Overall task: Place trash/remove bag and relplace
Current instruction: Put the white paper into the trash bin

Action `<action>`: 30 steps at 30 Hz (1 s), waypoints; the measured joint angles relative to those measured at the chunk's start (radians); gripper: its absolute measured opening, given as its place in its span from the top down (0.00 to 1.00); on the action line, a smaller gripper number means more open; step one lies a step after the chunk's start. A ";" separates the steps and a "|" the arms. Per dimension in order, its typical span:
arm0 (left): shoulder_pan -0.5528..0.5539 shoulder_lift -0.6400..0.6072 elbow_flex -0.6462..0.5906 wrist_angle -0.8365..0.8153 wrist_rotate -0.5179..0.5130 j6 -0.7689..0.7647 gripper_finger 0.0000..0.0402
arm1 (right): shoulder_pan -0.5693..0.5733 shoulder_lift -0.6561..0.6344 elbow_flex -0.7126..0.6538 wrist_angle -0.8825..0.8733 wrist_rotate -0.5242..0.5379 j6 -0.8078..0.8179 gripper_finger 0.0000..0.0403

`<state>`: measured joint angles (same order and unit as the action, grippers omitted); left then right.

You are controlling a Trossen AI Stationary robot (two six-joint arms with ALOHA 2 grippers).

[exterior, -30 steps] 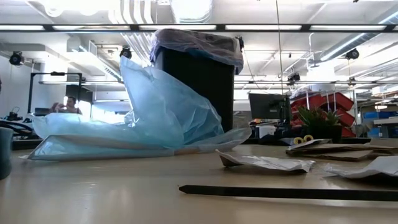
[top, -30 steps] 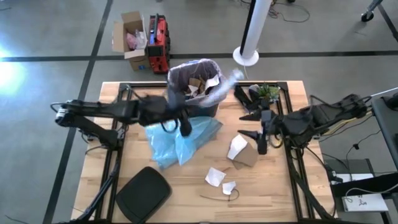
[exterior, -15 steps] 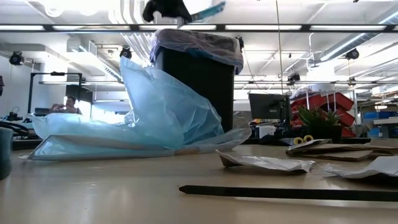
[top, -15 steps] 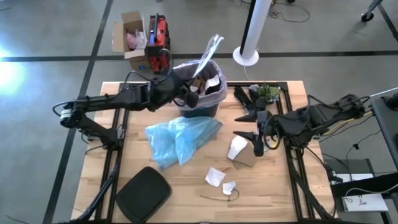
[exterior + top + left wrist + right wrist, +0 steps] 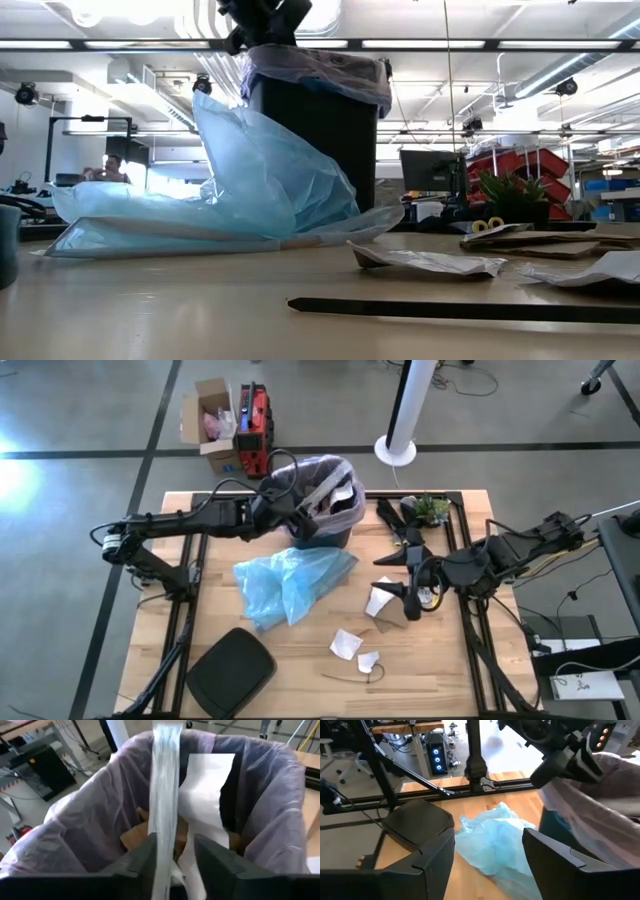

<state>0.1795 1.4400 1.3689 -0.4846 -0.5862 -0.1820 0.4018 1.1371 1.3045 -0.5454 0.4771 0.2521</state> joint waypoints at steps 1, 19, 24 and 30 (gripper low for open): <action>0.000 -0.004 0.000 -0.014 0.002 -0.004 0.66 | -0.003 0.000 0.000 0.000 0.008 -0.002 0.44; -0.002 -0.102 0.028 0.297 0.116 -0.030 0.45 | -0.144 -0.020 -0.002 -0.255 0.002 0.037 0.41; -0.059 -0.145 0.025 0.285 0.133 0.054 0.48 | -0.143 -0.015 -0.090 -0.411 -0.061 -0.096 0.41; -0.213 -0.196 0.021 0.221 0.129 0.049 0.49 | -0.132 -0.012 -0.340 -0.209 -0.259 -0.089 0.44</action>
<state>-0.0336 1.2442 1.3899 -0.2639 -0.4569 -0.1332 0.2693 1.1246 0.9642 -0.7543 0.2176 0.1628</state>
